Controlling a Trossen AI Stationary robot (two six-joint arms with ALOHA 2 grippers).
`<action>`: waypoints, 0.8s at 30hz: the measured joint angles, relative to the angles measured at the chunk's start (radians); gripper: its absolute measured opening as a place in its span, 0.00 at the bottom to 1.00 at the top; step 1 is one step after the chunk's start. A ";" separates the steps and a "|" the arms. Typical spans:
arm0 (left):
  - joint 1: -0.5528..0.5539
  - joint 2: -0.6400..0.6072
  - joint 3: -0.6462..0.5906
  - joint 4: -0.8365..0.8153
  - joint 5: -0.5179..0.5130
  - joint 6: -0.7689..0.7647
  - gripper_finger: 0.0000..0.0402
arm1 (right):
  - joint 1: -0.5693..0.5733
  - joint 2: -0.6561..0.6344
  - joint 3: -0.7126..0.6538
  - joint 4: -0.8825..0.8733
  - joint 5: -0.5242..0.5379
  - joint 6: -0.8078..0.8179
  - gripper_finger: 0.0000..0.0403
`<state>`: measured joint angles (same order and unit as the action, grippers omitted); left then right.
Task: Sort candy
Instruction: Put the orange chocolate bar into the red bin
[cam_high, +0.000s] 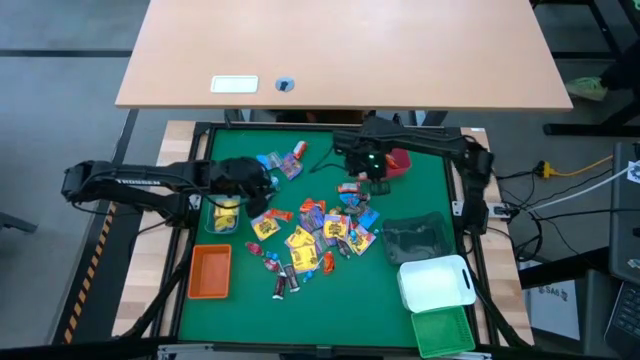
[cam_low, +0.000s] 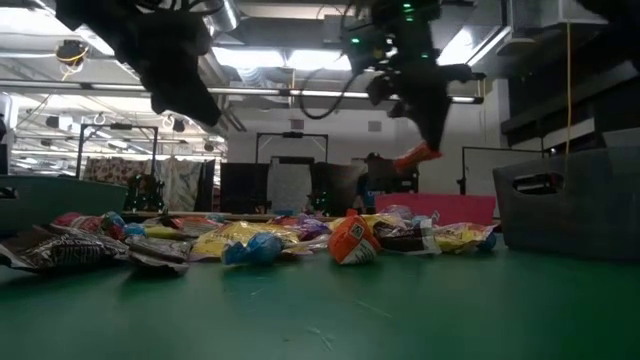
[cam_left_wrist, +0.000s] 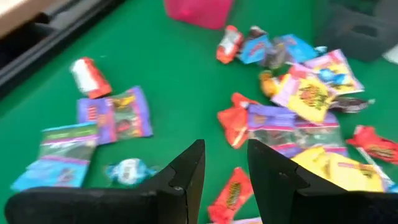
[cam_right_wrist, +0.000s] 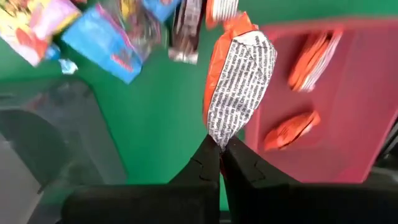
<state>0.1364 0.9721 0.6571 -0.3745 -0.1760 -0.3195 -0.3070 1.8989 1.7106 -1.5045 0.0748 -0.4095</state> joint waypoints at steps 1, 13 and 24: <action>0.000 0.006 0.000 0.013 0.018 0.000 0.27 | -0.003 -0.028 -0.044 0.012 0.004 0.003 0.00; -0.042 0.104 0.000 0.111 0.120 -0.018 0.27 | -0.063 -0.150 -0.286 0.183 0.151 0.018 0.02; -0.109 0.173 0.000 0.108 0.119 0.039 0.27 | -0.135 -0.145 -0.323 0.323 0.203 0.020 0.17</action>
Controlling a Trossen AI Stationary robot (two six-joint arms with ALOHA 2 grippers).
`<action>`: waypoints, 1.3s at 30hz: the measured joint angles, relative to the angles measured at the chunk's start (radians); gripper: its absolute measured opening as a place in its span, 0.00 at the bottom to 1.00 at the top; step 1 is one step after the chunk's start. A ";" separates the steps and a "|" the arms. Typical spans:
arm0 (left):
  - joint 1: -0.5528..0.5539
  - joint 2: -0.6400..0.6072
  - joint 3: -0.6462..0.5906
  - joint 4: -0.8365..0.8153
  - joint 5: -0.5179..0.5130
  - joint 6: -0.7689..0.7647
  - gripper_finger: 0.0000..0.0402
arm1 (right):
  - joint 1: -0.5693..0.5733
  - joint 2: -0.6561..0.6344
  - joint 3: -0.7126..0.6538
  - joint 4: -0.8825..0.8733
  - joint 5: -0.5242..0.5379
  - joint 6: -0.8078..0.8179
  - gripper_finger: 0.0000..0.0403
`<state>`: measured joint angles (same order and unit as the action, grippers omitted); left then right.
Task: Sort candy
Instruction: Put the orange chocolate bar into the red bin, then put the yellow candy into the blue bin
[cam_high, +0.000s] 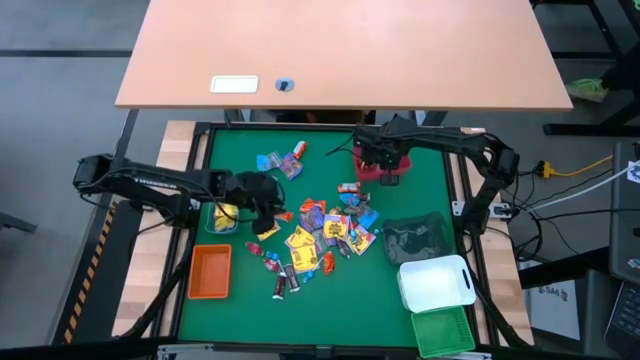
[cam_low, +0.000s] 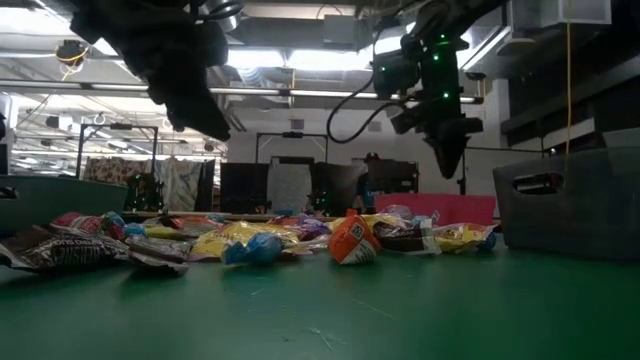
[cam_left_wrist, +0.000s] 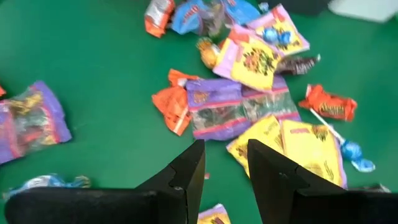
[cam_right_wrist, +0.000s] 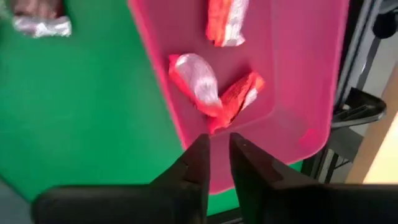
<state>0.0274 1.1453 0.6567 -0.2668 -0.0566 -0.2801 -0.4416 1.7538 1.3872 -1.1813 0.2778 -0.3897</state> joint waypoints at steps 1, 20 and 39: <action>-0.009 0.006 0.000 -0.001 0.000 0.000 0.27 | 0.000 0.000 0.000 0.007 0.000 0.000 0.20; -0.035 0.203 -0.001 0.063 0.018 -0.077 0.46 | 0.002 0.000 0.000 0.033 -0.061 0.000 0.49; -0.172 0.428 -0.001 0.219 0.007 -0.110 0.50 | 0.002 0.000 0.000 0.062 -0.080 0.001 0.49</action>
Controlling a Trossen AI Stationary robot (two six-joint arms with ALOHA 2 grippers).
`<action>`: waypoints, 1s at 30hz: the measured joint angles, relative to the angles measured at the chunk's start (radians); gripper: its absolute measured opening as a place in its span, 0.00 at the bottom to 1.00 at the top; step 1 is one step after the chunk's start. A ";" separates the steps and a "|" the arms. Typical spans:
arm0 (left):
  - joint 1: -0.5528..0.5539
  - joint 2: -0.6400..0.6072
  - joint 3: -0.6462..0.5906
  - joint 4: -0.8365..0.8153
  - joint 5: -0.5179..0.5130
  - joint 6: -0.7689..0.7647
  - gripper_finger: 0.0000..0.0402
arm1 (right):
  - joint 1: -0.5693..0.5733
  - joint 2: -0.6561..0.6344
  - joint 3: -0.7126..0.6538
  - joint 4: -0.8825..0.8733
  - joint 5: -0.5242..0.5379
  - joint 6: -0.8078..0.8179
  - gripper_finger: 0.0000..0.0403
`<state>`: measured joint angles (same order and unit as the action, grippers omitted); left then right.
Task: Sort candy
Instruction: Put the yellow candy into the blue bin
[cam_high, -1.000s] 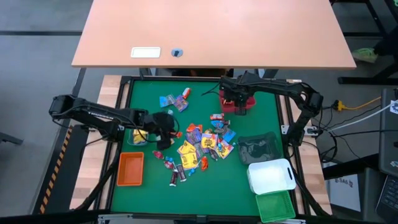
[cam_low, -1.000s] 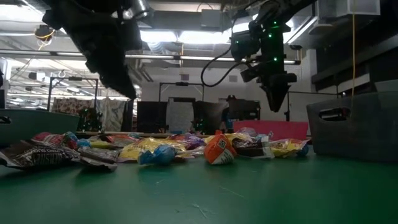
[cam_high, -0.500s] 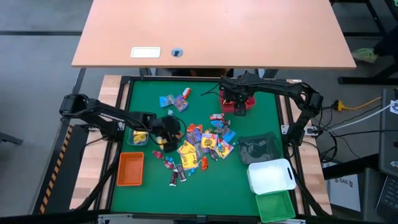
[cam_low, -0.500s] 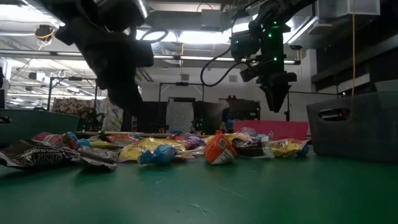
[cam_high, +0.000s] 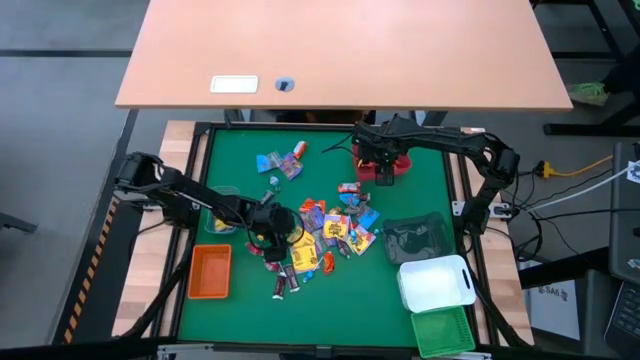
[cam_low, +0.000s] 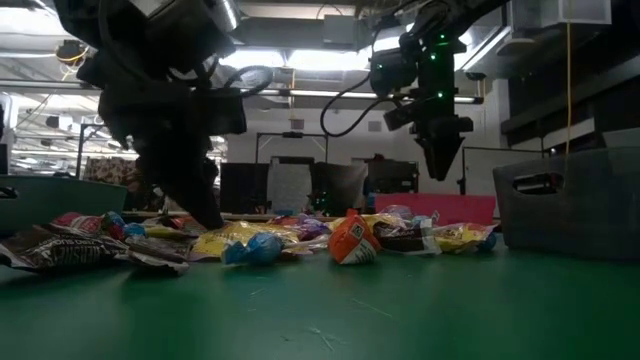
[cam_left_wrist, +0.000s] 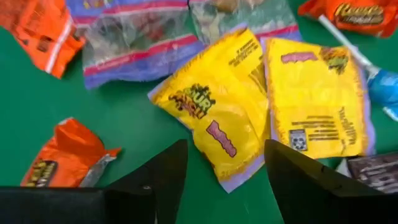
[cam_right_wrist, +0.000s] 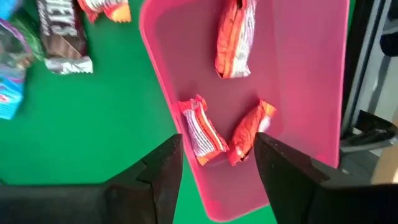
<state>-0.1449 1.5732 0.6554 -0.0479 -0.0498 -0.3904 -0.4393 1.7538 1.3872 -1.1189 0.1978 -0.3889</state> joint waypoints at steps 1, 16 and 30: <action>-0.002 0.008 0.000 0.000 -0.002 0.000 0.50 | 0.000 0.000 0.000 0.002 -0.013 0.001 0.49; -0.016 0.040 0.002 -0.006 -0.032 0.034 0.18 | 0.000 0.000 0.000 0.002 -0.112 0.003 0.49; -0.010 0.031 0.061 -0.127 -0.002 0.052 0.00 | 0.000 0.000 0.000 0.003 -0.112 0.003 0.49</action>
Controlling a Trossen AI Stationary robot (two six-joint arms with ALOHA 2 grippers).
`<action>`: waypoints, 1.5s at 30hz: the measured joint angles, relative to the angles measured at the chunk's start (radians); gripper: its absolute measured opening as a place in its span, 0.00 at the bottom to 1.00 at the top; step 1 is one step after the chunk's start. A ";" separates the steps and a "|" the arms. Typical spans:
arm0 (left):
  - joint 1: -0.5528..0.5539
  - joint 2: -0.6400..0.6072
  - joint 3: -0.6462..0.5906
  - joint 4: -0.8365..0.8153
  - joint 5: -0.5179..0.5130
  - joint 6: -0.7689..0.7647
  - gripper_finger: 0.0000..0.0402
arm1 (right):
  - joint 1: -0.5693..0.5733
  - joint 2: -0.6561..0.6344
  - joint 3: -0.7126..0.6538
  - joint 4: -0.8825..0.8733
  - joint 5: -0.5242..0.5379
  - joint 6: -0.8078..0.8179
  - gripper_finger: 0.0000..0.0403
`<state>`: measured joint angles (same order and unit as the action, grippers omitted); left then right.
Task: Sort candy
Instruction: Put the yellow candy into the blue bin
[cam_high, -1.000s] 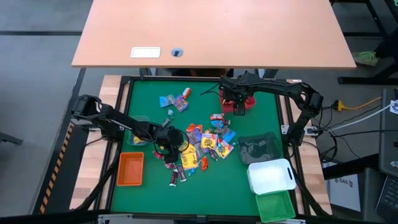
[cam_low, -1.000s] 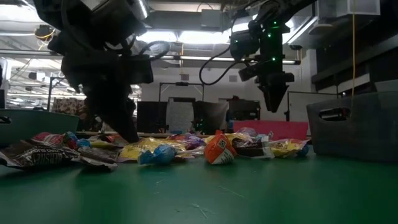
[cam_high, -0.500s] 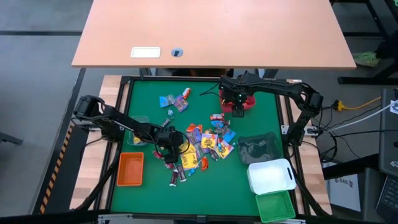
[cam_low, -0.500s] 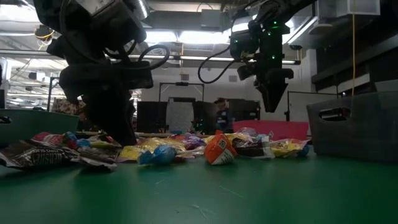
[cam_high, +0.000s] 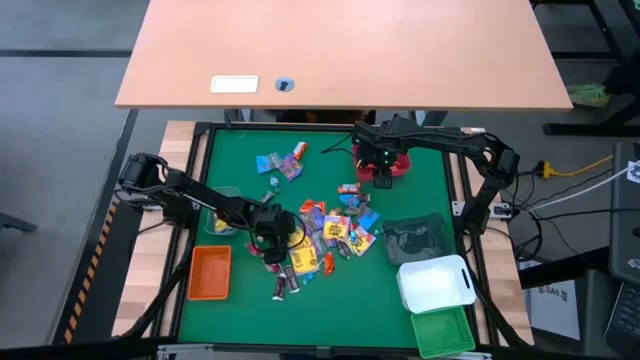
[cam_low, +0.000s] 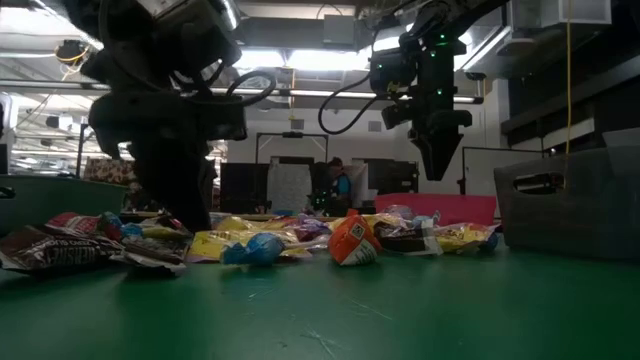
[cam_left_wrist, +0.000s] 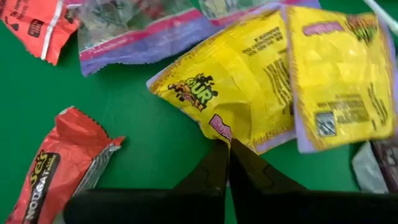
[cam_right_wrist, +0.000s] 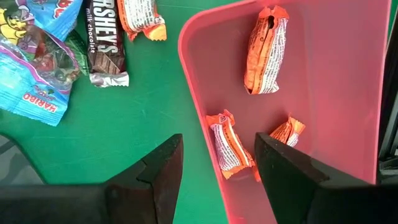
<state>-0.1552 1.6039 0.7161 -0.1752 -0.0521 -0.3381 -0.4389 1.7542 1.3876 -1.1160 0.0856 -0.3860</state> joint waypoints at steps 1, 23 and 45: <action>0.001 0.000 0.019 -0.038 0.001 0.019 0.00 | 0.000 0.000 0.000 0.000 0.000 0.000 0.49; 0.041 -0.001 0.558 -0.836 -0.088 0.230 0.00 | 0.000 0.000 0.000 0.001 0.000 0.000 0.49; -0.002 -0.395 0.598 -1.391 -0.218 -0.314 0.00 | 0.000 0.000 0.001 0.019 -0.001 0.071 0.49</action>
<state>-0.1571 1.2092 1.3139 -1.5657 -0.2699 -0.6517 -0.4389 1.7546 1.3884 -1.0973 0.0849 -0.3153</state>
